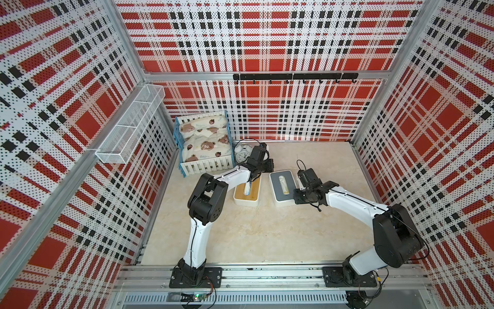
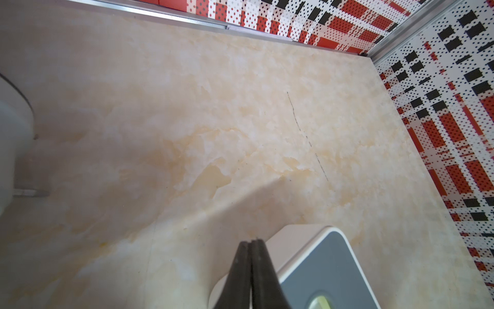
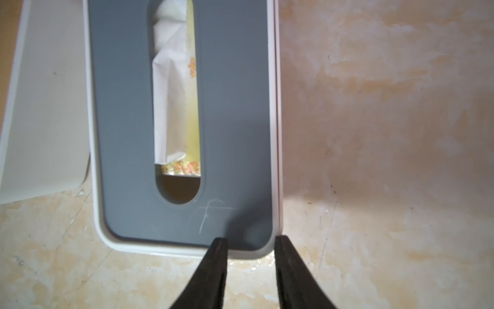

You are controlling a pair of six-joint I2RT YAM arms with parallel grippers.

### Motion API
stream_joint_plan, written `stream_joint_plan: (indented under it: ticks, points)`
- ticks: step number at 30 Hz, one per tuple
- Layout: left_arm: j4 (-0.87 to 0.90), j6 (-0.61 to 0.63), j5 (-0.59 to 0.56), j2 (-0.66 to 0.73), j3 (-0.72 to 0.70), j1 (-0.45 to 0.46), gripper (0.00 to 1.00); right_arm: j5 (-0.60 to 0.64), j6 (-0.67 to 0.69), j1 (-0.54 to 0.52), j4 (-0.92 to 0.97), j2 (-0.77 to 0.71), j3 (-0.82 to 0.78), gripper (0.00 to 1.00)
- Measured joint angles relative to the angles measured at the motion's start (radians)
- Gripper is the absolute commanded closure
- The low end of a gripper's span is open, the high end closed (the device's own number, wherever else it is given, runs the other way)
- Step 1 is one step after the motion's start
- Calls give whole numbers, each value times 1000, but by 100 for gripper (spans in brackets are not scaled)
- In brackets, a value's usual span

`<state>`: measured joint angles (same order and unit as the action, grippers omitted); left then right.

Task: Put the tissue paper into the tissue box
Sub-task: Close the box lid on the tissue box.

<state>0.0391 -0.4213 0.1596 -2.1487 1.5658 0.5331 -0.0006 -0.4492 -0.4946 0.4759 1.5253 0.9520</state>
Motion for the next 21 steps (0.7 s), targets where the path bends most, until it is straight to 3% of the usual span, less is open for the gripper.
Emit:
stream_joint_plan:
  ticks: [10,16,21]
  points:
    - [-1,3,-10,16,-25,5,92,-17,-16,0,-14,-72,-24,63]
    - [-1,4,-17,51,-58,2,92,30,13,27,47,-92,113,62]
    - [0,4,-24,84,-76,-6,92,-21,18,85,2,-66,235,62]
